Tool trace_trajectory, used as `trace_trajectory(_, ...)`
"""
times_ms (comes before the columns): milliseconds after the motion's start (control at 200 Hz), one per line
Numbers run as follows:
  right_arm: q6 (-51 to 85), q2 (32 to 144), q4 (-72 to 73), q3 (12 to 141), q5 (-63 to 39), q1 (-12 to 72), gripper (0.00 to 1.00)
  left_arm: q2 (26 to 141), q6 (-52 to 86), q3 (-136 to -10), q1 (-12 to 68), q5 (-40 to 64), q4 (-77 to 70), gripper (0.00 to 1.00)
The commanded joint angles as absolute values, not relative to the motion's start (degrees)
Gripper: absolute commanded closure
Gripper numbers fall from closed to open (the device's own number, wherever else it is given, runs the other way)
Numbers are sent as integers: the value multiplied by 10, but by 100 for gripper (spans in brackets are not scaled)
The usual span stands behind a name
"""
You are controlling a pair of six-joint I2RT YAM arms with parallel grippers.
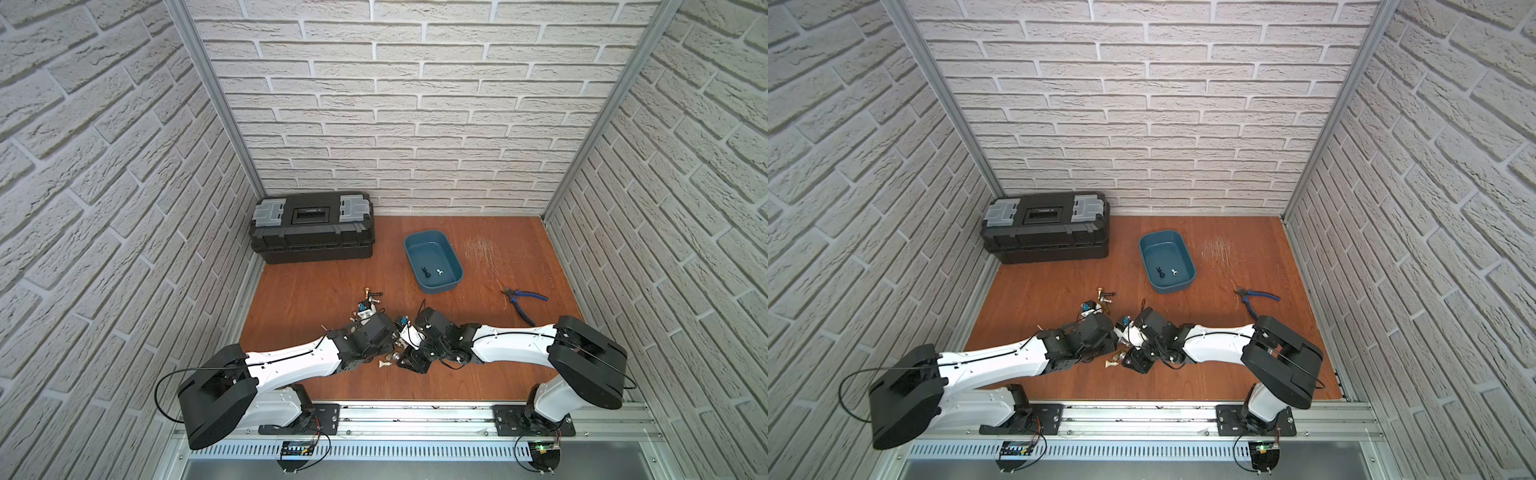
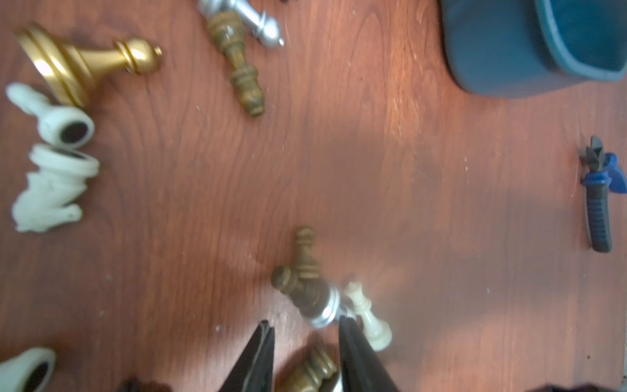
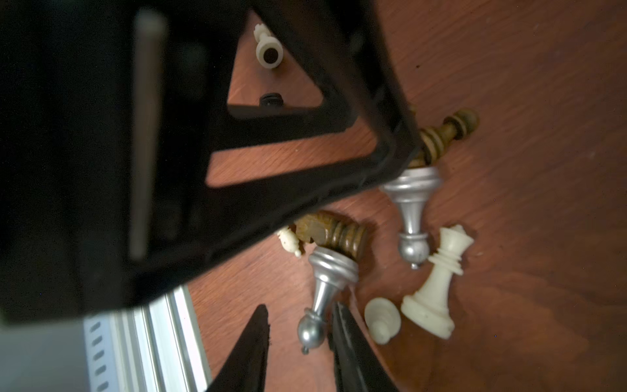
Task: Put the chess pieces into the storage box
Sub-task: Pick up the chess piece at the center of the board.
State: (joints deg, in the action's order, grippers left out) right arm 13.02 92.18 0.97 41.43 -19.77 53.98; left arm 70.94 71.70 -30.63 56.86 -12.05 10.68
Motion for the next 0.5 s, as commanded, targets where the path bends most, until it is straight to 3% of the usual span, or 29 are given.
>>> trace_trajectory(0,127,930,-4,427,-185,546,69,708,733,-295,582,-117,123,66)
trace_trajectory(275,137,929,-32,429,-158,548,65,724,738,-286,597,-116,135,68)
trace_trajectory(495,135,933,-39,434,-155,549,74,743,738,-283,598,-119,129,72)
